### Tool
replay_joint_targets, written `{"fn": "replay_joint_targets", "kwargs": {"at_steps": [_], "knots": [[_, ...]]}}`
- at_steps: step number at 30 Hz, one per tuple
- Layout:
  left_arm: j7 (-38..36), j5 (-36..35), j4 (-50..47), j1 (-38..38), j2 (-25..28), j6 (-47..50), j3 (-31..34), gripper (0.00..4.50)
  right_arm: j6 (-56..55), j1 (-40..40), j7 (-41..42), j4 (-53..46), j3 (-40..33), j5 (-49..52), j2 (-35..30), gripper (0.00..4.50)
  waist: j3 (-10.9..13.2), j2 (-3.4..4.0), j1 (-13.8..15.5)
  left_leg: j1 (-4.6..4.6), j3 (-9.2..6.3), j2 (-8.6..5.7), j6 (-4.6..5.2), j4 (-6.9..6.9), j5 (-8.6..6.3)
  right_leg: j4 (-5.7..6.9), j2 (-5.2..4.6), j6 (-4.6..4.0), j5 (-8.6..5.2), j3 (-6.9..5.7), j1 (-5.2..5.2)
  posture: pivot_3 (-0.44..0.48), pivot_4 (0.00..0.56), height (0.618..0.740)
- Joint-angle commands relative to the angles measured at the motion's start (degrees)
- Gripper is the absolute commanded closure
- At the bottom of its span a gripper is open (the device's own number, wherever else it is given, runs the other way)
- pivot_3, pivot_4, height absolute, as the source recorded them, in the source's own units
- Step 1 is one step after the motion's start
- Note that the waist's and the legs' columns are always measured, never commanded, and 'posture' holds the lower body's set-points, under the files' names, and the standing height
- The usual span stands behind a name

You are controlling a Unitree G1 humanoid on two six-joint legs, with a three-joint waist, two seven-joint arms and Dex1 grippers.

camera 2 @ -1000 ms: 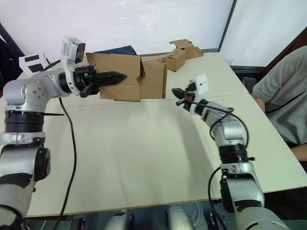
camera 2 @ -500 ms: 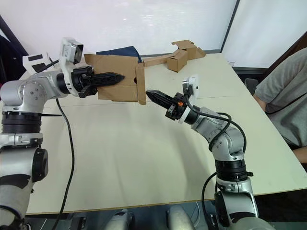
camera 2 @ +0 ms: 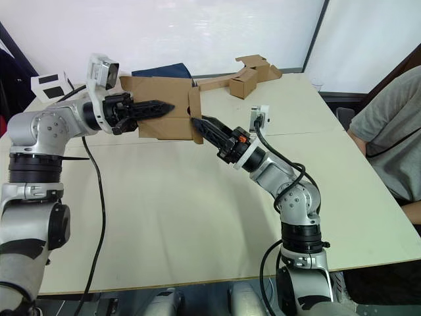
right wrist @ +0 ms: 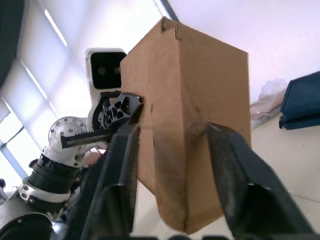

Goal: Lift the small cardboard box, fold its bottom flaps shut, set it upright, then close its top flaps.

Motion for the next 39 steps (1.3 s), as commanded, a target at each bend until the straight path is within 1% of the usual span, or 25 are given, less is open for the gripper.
{"fn": "replay_joint_targets", "kwargs": {"at_steps": [1,4,9,12,15,29,31,34,35,39], "knots": [[0.03,-1.23,-0.61,-1.58,0.78,-0.31,2.15,4.5,0.35,0.26,-2.74,-1.2,-1.94,5.12,2.84,2.6,0.0,0.0,-0.04,0.0,0.0,0.0,0.0,-0.01,0.0,0.0,0.0,0.0,0.0,0.0,0.0,0.0,0.15,0.74],[0.54,-1.5,-0.58,-1.49,0.62,-0.24,2.64,4.5,0.32,0.64,-5.68,-0.7,-3.26,8.16,5.53,2.6,0.0,0.0,-0.08,0.0,0.0,0.0,0.0,-0.02,0.0,0.0,0.0,0.0,0.0,0.0,-0.01,0.0,0.15,0.74],[1.05,-2.01,-1.3,-0.96,0.36,0.39,3.12,4.5,0.36,1.57,-8.0,-0.81,-3.44,10.28,7.24,2.6,0.0,0.0,0.04,0.0,0.0,0.0,0.0,-0.01,0.0,0.0,-0.01,0.0,0.0,0.0,-0.01,0.0,0.15,0.74],[1.21,-2.2,-1.71,-0.67,0.28,0.62,3.23,4.5,-0.31,1.9,-8.78,-0.99,-3.2,10.36,7.53,3.25,0.0,0.0,-0.02,0.0,0.0,0.0,0.0,-0.02,0.0,0.0,0.0,0.0,0.0,0.0,-0.01,0.0,0.15,0.74],[1.37,-2.4,-1.79,-0.62,0.13,0.6,3.08,4.5,-0.76,2.0,-9.07,-0.82,-2.89,10.1,7.68,4.47,0.0,0.0,-0.06,0.0,0.0,0.0,0.0,-0.03,0.0,0.0,0.0,0.0,0.0,0.0,-0.01,0.0,0.15,0.74],[2.28,-2.49,-1.61,-0.46,-0.04,0.01,2.94,4.5,-3.15,2.33,-11.42,-0.64,-3.05,11.5,10.38,4.47,0.0,0.01,-0.06,0.0,0.0,0.0,0.0,-0.03,0.0,0.0,0.01,0.0,0.0,0.0,-0.01,0.0,0.15,0.74],[2.31,-2.54,-1.15,-0.79,0.18,0.03,3.17,4.5,-3.07,2.52,-11.56,-0.49,-3.34,12.28,10.36,3.99,0.0,0.01,-0.02,0.0,0.0,0.0,0.0,-0.03,0.0,0.0,0.0,0.0,0.0,0.0,-0.01,0.0,0.15,0.74],[2.48,-2.7,-0.94,-0.99,0.15,0.07,3.44,4.5,-2.44,2.69,-12.35,-0.05,-3.87,14.55,10.56,2.96,0.0,0.01,-0.02,0.0,0.0,0.0,0.0,-0.03,0.0,0.0,0.0,0.0,0.0,0.0,-0.01,0.0,0.15,0.74],[2.55,-2.75,-0.93,-1.01,0.11,0.07,3.49,4.5,-2.16,2.72,-12.65,0.16,-4.08,15.67,10.75,2.52,0.0,0.01,-0.05,0.0,0.0,0.0,0.0,-0.03,0.0,0.0,0.0,0.0,0.0,0.0,-0.01,0.0,0.15,0.74],[2.71,-2.9,-0.97,-1.05,-0.03,0.17,3.49,4.5,-0.87,3.21,-14.28,0.84,-4.82,20.69,11.88,2.52,0.0,0.01,-0.09,0.0,0.0,0.0,0.0,-0.03,0.0,0.0,0.0,0.0,0.0,0.0,-0.01,0.0,0.15,0.74]]}}
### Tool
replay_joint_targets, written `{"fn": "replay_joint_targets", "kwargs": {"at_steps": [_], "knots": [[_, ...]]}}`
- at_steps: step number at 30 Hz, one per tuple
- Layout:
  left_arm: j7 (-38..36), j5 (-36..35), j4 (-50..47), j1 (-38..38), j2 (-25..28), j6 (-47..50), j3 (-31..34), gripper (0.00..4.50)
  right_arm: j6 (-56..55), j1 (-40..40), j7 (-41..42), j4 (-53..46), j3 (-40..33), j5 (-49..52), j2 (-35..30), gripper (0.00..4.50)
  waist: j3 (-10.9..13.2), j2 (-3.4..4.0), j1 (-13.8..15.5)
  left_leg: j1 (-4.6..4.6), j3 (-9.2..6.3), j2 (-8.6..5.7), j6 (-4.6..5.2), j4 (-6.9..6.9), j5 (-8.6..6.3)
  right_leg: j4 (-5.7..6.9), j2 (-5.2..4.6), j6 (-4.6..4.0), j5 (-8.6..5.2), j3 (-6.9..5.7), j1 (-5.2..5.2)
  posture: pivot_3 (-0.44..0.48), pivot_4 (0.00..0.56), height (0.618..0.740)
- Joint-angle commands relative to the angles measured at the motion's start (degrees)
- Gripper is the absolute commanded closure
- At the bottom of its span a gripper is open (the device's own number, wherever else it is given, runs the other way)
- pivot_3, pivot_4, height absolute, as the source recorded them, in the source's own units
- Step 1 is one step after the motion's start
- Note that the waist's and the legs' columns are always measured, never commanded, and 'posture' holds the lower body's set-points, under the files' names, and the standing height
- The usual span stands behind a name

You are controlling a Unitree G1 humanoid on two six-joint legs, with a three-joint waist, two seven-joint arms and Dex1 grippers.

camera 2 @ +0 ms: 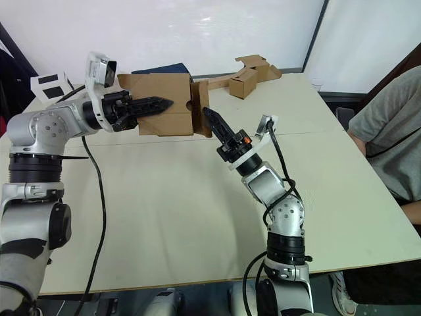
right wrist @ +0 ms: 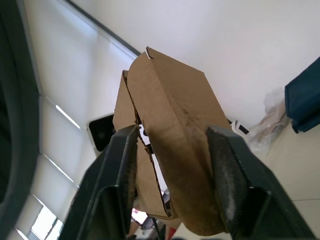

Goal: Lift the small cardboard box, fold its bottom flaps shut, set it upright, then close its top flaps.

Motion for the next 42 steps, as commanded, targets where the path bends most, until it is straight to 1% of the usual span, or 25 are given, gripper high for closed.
{"fn": "replay_joint_targets", "kwargs": {"at_steps": [1,4,6,7,9,23,30,31,32,33,34,36,42], "knots": [[0.15,-1.51,-1.01,-1.12,0.36,-0.02,2.21,4.5,0.55,0.02,-1.58,-0.39,-0.84,5.67,1.7,2.52,0.0,0.0,-0.04,0.0,0.0,0.0,0.0,0.0,0.0,0.0,0.0,0.0,0.0,0.0,0.0,0.0,0.15,0.74],[0.24,-1.57,-1.09,-1.08,0.32,0.07,2.31,4.5,0.44,0.73,-2.03,-0.42,-0.18,5.38,1.39,2.52,0.0,0.0,0.03,0.0,0.0,0.01,0.0,0.0,0.0,0.0,0.0,0.0,0.0,0.0,0.0,0.0,0.15,0.74],[0.22,-1.53,-0.98,-1.12,0.3,-0.02,2.27,4.5,0.38,1.04,-1.98,-0.44,0.55,4.67,1.15,3.04,0.0,0.0,0.06,0.0,0.0,0.0,0.0,0.0,0.0,0.0,0.0,0.0,0.0,0.0,0.0,0.0,0.15,0.74],[0.22,-1.51,-0.93,-1.14,0.27,-0.05,2.23,4.5,0.38,1.14,-1.8,-0.48,0.93,4.39,1.08,3.17,0.0,0.0,0.04,0.0,0.0,0.0,0.0,0.0,0.0,0.0,0.0,0.0,0.0,0.0,0.0,0.0,0.15,0.74],[0.22,-1.48,-0.94,-1.13,0.25,-0.08,2.17,4.5,0.4,1.34,-1.36,-0.77,1.56,4.15,1.0,3.93,0.0,0.0,0.0,0.0,0.0,0.0,0.0,0.0,0.0,0.0,0.0,0.0,0.0,0.0,0.0,0.0,0.15,0.74],[1.09,-0.37,-0.74,-0.5,-0.16,-1.4,1.6,4.5,-2.08,1.04,0.13,-1.33,3.51,1.35,1.15,3.93,0.0,0.0,0.0,0.0,0.0,0.0,0.0,-0.01,0.0,0.0,0.01,0.0,0.0,0.0,0.0,0.0,0.15,0.74],[1.03,-0.4,0.1,-0.74,-0.01,-1.34,2.11,4.5,-2.72,1.16,2.11,-1.27,4.25,-0.59,-0.17,3.93,0.0,0.0,-0.01,0.0,0.0,0.0,0.0,-0.01,0.0,0.0,0.01,0.0,0.0,0.0,-0.01,0.0,0.15,0.74],[1.03,-0.41,0.11,-0.74,-0.02,-1.35,2.1,4.5,-2.68,1.21,2.38,-1.22,4.36,-0.78,-0.3,3.41,0.0,0.0,-0.01,0.0,0.0,0.0,0.0,-0.01,0.0,0.0,0.01,0.0,0.0,0.0,0.0,0.0,0.15,0.74],[1.05,-0.47,0.0,-0.67,-0.02,-1.29,2.11,4.5,-2.53,1.25,2.68,-1.18,4.43,-0.71,-0.37,3.21,0.0,0.0,0.0,0.0,0.0,0.0,0.0,-0.01,0.0,0.0,0.01,0.0,0.0,0.0,0.0,0.0,0.15,0.74],[1.04,-0.58,-0.17,-0.57,0.0,-1.15,2.12,4.5,-2.39,1.24,2.86,-1.12,4.49,-0.64,-0.43,2.89,0.0,0.0,0.0,0.0,0.0,0.0,0.0,-0.01,0.0,0.0,0.01,0.0,0.0,0.0,0.0,0.0,0.15,0.74],[1.02,-0.61,-0.22,-0.53,-0.01,-1.09,2.11,4.5,-2.32,1.19,3.02,-0.99,4.49,-0.59,-0.48,2.31,0.0,0.0,0.0,0.0,0.0,0.0,0.0,-0.01,0.0,0.0,0.01,0.0,0.0,0.0,0.0,0.0,0.15,0.74],[0.83,-0.76,-0.37,-0.34,0.15,-0.9,2.14,4.5,-1.64,1.09,3.45,-0.84,4.48,0.3,-0.6,1.65,0.0,0.0,-0.01,0.0,0.0,0.0,0.0,-0.01,0.0,0.0,0.01,0.0,0.0,0.0,0.0,0.0,0.15,0.74],[0.67,-0.95,-0.31,-0.31,0.17,-0.72,2.28,4.5,-1.31,0.91,3.42,-0.44,4.79,-0.2,-0.05,1.65,0.0,0.0,0.0,0.0,0.0,0.0,0.0,-0.01,0.0,0.0,0.01,0.0,0.0,0.0,0.0,0.0,0.15,0.74]]}}
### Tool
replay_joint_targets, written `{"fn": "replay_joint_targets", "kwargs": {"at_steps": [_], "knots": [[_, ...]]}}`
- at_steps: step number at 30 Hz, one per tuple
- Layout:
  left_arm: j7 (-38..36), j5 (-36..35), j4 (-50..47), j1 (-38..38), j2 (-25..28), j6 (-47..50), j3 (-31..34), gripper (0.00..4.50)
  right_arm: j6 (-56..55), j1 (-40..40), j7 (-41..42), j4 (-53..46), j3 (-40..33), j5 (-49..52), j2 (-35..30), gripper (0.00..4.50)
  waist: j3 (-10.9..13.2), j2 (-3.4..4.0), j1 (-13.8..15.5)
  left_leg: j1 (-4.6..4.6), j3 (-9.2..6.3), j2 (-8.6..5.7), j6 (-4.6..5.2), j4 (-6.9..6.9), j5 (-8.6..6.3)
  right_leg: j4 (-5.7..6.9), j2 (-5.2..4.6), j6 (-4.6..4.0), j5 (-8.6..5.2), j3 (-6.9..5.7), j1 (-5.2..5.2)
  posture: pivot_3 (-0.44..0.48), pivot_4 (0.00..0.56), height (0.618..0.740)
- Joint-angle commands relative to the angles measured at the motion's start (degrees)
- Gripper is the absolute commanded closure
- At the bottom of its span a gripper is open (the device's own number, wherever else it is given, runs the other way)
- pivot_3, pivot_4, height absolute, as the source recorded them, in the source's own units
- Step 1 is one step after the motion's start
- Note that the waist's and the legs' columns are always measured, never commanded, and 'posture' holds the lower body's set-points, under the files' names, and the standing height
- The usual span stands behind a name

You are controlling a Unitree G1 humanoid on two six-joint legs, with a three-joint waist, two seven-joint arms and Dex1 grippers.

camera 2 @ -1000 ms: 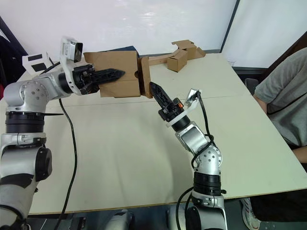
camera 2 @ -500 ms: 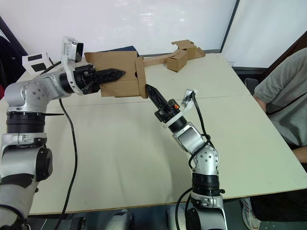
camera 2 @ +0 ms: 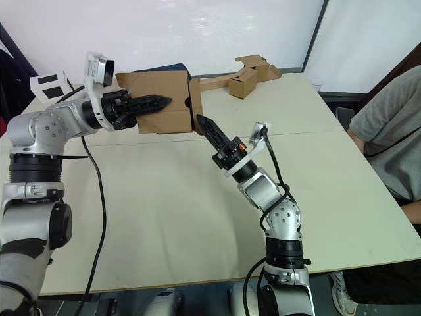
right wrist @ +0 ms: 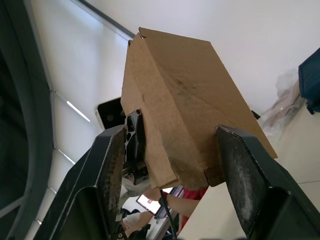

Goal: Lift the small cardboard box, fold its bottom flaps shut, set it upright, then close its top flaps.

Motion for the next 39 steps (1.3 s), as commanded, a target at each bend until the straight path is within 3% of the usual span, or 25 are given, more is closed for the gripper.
{"fn": "replay_joint_targets", "kwargs": {"at_steps": [1,4,8,39], "knots": [[-0.31,-1.21,-1.42,-0.23,0.39,-0.11,1.53,4.5,-0.5,-1.02,-0.01,-0.7,0.62,0.15,1.07,1.65,0.0,0.0,0.0,0.0,0.0,0.0,0.0,0.0,0.0,0.0,0.0,0.0,0.0,0.0,0.0,0.0,0.15,0.74],[-0.15,-1.34,-1.58,-0.2,0.2,0.03,1.55,4.5,-1.37,-1.35,-0.89,0.11,0.33,-0.54,1.85,1.65,0.0,0.0,-0.03,0.0,0.0,0.0,0.0,0.0,0.0,0.0,0.0,0.0,0.0,0.0,0.0,0.0,0.15,0.74],[-0.14,-1.38,-1.67,-0.09,0.21,0.08,1.56,4.5,-1.65,-1.43,-0.96,0.27,0.36,-1.07,2.1,2.71,0.0,0.0,0.04,0.0,0.0,0.0,0.0,0.0,0.0,0.0,-0.01,0.0,0.0,0.0,0.0,0.0,0.15,0.74],[0.78,-2.69,-4.68,2.22,0.17,0.85,1.77,4.5,-5.97,-5.86,-3.09,5.49,-1.74,-4.23,6.15,2.71,0.0,0.0,0.04,0.0,0.0,0.0,-0.01,0.0,0.0,0.0,-0.01,0.0,0.0,0.0,0.0,0.0,0.15,0.74]]}}
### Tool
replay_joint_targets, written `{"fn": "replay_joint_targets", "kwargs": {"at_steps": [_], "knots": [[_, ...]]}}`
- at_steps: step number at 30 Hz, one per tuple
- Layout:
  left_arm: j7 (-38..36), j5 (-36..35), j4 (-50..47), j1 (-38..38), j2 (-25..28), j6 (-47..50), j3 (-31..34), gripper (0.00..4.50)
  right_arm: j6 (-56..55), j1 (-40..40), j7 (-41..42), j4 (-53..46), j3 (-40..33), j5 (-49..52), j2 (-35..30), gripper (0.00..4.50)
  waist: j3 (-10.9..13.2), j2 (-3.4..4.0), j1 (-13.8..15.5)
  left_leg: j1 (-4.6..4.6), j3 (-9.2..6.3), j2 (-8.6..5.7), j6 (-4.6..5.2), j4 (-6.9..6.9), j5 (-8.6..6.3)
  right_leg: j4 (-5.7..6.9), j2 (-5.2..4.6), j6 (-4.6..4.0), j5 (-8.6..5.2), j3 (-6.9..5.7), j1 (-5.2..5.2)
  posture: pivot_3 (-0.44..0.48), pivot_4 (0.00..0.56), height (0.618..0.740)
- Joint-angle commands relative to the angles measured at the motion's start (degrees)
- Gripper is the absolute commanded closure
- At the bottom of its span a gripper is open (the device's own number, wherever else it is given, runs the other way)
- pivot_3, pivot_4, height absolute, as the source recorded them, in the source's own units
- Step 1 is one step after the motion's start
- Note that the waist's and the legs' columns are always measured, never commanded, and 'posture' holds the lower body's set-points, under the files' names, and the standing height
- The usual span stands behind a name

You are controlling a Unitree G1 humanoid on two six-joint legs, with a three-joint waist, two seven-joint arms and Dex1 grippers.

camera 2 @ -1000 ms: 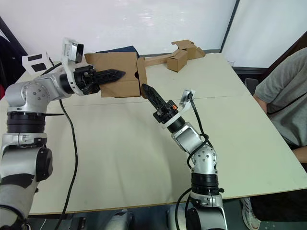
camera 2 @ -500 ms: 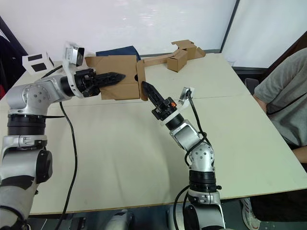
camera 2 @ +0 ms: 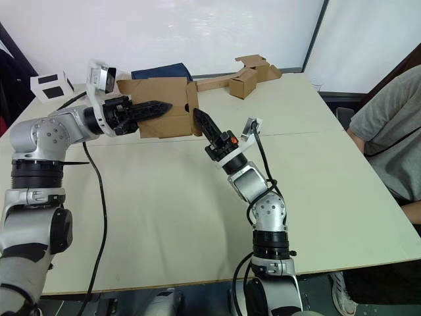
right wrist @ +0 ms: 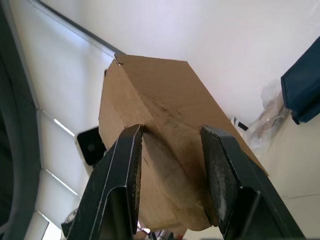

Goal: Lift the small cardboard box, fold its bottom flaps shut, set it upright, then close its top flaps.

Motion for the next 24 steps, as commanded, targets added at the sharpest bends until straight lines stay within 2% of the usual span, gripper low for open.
{"fn": "replay_joint_targets", "kwargs": {"at_steps": [1,15,24], "knots": [[-0.59,-1.6,-2.47,-0.55,0.57,0.32,1.27,4.5,-0.44,-1.27,-0.21,-0.22,-0.42,0.72,0.86,2.71,0.0,0.0,-0.04,0.0,0.0,0.0,0.0,0.0,0.0,0.0,0.0,0.0,0.0,0.0,0.0,0.0,0.15,0.74],[-0.55,-0.74,-2.6,-0.11,-0.18,-0.7,0.31,4.5,0.93,-1.02,1.61,-1.81,2.8,-0.48,1.01,2.71,0.0,0.0,-0.07,0.0,0.0,0.0,0.0,0.0,0.0,0.0,0.0,0.0,0.0,0.0,0.0,0.0,0.15,0.74],[-0.74,-0.88,-2.49,0.05,-0.54,-0.77,0.31,4.5,7.62,0.02,5.67,-5.76,4.7,4.02,-0.25,2.71,0.0,0.0,-0.05,0.0,0.0,0.0,0.0,0.0,0.0,0.0,0.0,0.0,0.0,0.0,0.0,0.0,0.15,0.74]]}}
